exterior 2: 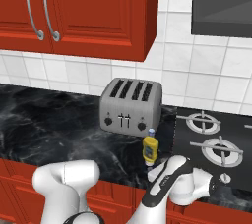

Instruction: Take 2 condiments from the cabinet and move them on the counter near the stove.Make sure the condiments are lined up with each other, next to each other.

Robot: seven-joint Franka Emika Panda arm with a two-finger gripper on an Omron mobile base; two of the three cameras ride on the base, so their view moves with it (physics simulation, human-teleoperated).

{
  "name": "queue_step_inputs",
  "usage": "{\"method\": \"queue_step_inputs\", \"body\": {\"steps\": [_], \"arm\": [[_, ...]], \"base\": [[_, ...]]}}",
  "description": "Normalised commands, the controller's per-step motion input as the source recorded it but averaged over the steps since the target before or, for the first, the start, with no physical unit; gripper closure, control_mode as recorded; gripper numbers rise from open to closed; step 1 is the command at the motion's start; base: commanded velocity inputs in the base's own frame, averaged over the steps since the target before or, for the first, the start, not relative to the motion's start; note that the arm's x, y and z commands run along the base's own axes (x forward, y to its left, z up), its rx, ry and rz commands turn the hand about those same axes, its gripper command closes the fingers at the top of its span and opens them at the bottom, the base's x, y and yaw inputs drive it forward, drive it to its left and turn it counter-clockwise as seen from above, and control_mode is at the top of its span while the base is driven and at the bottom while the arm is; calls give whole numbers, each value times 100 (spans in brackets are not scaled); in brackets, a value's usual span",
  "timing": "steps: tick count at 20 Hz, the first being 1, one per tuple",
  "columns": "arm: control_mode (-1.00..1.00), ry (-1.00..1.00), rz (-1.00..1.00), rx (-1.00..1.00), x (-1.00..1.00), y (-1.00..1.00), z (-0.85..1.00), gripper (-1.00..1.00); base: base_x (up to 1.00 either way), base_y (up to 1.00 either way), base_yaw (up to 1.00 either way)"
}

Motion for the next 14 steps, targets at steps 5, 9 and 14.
{"method": "queue_step_inputs", "body": {"steps": [5, 9, 14], "arm": [[-100, 9, 0, 0, -11, -27, 0, -100], [-100, 10, 0, 0, -26, -25, 5, -100], [-100, 2, 0, -1, -38, 0, 41, -100]], "base": [[0, 0, 0], [0, 0, 0], [0, 0, 0]]}}
